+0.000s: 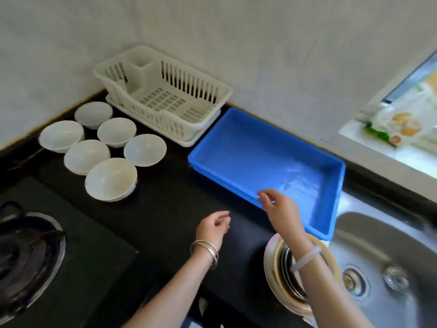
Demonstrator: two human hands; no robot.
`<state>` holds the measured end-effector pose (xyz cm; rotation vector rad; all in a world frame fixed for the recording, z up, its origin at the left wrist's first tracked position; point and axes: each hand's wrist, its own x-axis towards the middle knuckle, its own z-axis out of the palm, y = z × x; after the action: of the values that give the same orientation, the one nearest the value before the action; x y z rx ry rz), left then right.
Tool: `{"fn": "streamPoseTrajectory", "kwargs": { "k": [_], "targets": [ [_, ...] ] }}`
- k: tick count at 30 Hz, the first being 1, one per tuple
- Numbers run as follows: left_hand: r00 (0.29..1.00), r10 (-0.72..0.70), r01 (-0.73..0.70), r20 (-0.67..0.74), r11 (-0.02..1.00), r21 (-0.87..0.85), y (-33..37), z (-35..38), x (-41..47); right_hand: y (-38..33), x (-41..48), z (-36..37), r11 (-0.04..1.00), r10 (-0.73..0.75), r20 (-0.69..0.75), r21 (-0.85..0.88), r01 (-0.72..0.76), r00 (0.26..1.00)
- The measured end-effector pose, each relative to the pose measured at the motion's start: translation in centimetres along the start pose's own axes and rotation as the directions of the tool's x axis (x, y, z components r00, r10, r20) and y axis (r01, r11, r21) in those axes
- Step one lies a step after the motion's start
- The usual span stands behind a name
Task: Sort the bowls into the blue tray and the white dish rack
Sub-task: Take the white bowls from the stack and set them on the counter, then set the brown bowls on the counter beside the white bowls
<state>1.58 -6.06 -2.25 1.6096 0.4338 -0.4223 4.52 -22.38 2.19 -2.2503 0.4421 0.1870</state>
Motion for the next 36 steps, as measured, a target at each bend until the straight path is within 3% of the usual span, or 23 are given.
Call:
{"fn": "streamPoseTrajectory", "kwargs": {
  "k": [6,11,18,26,28,32,36],
  "targets": [
    [0.959,0.166,-0.239,0.232,0.91,0.34,0.8,7.4,-3.9,7.5,-5.8,-6.1,0.968,0.09,-0.238,-0.206,-0.141,0.967],
    [0.926,0.226,-0.357,0.302,0.783,0.51,0.7,10.8,-6.0,11.8,-9.1,-7.5,0.912,0.137,-0.287,-0.336,-0.234,0.948],
    [0.922,0.253,-0.383,0.294,0.72,0.579,0.1,11.6,-6.4,13.1,-10.1,-7.3,0.923,0.144,-0.338,-0.292,-0.249,0.93],
    [0.941,0.22,-0.332,0.257,0.751,0.571,-0.2,12.1,-6.4,13.0,-9.8,-7.7,0.896,0.074,-0.338,-0.39,-0.211,0.938],
    [0.949,0.194,-0.301,0.247,0.785,0.542,-0.2,12.1,-6.4,12.9,-9.8,-8.1,0.91,0.089,-0.326,-0.358,-0.211,0.941],
    [0.967,0.098,-0.194,0.235,0.882,0.43,-0.3,11.7,-6.1,13.2,-10.0,-9.2,0.962,0.188,-0.294,-0.137,-0.236,0.937],
    [0.966,0.074,-0.188,0.247,0.859,0.477,-0.1,11.6,-6.0,13.5,-10.1,-10.0,0.969,0.245,-0.287,0.032,-0.247,0.926]
  ]
}}
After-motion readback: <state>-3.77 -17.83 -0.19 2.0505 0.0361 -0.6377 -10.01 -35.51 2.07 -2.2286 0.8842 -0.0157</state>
